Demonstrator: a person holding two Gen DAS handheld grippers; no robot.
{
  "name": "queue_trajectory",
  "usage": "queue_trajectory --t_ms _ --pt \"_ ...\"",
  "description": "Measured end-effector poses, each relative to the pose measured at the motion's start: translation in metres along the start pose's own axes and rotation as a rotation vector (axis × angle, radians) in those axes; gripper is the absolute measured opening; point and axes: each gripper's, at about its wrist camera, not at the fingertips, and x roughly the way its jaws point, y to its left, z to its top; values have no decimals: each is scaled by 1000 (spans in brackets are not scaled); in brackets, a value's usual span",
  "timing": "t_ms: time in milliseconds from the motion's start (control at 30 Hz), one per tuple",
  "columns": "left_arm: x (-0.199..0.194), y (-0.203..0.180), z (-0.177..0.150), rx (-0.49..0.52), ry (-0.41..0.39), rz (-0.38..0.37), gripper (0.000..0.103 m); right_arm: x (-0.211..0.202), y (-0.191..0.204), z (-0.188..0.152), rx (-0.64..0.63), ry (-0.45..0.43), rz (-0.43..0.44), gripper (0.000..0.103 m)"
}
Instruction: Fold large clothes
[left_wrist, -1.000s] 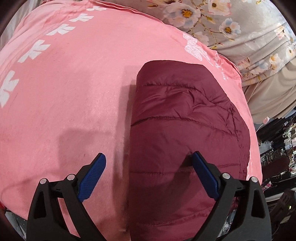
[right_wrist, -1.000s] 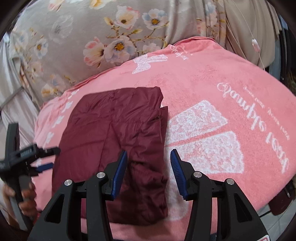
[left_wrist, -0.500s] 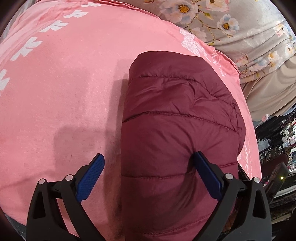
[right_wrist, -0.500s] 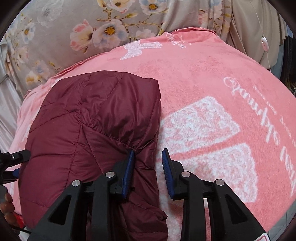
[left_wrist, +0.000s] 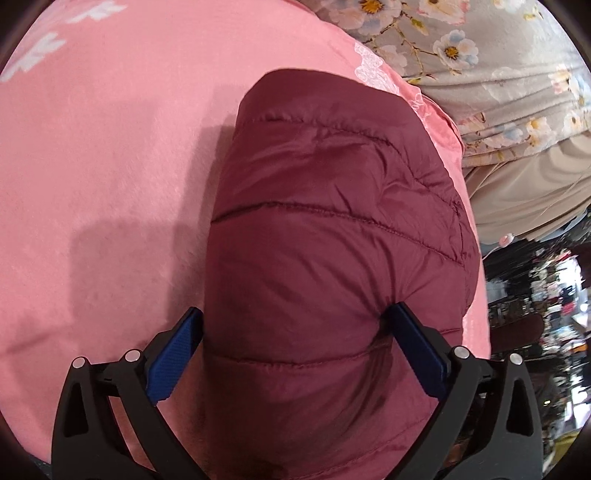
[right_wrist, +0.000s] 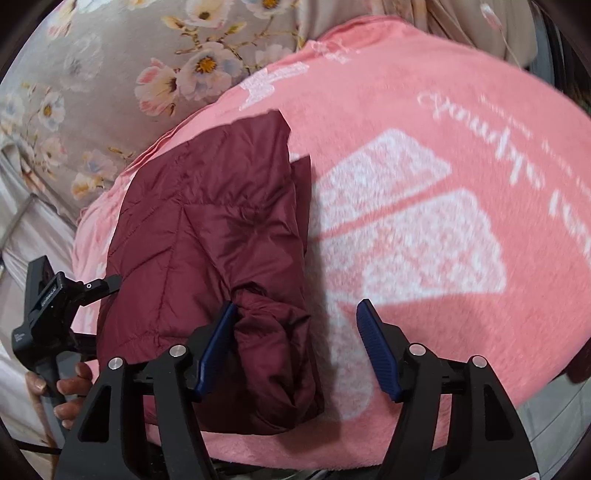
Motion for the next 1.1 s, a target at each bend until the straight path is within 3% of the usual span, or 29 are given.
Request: queue_trajectory --t_ms 100,333,567,667,867,1000,1100 --pt "7 4 -2 -26 29 -56 98 10 -6 -8 73 48 86 66" --pt "13 9 -7 -57 53 -119 98 21 -10 -12 136 81 175 67" --pt "14 3 -12 -32 39 -98 98 32 -7 -5 150 95 241 67" --pt "14 -5 -12 -8 32 -83 98 35 -3 -2 140 106 260 56" --pt "-1 -19 -11 77 -19 -50 80 30 11 -2 85 78 250 32" --pt "-10 -37 -10 167 -58 -34 64 20 37 2 -26 15 170 20" --pt "-15 -48 -10 227 -87 -28 52 9 61 4 -141 -52 92 17"
